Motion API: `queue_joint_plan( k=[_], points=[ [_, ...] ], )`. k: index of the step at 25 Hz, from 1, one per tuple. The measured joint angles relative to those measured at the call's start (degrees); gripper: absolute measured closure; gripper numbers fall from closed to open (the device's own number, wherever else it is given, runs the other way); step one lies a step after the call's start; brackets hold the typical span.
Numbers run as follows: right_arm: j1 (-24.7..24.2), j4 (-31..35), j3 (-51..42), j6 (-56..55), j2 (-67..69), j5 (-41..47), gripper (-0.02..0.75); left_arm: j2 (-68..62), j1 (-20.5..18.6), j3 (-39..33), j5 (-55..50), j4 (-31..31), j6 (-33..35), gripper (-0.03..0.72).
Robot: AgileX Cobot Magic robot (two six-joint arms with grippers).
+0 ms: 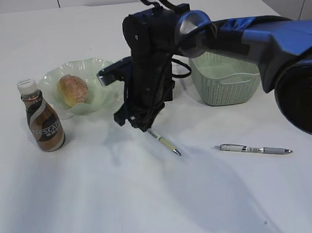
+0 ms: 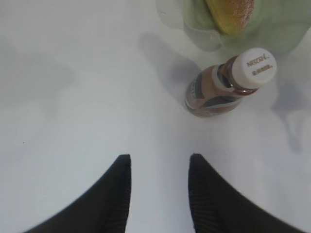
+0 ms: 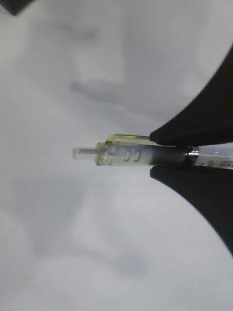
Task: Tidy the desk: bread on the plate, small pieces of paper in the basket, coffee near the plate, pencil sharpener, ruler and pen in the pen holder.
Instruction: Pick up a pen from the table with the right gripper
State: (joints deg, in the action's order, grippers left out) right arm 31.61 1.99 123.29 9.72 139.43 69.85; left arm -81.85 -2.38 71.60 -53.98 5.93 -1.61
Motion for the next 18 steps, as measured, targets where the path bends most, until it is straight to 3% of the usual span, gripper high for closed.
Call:
queue_joint_plan(
  k=[9,18],
  points=[
    [0.0,1.8,17.6,0.0,0.1,0.8,0.633,0.0,0.0,0.0,-0.1,0.0,0.0,0.413],
    [-0.9,2.0,21.0,-0.3,0.1,-1.3,0.634,0.0,0.0,0.0,-0.2,0.0,0.0,0.413]
  ],
)
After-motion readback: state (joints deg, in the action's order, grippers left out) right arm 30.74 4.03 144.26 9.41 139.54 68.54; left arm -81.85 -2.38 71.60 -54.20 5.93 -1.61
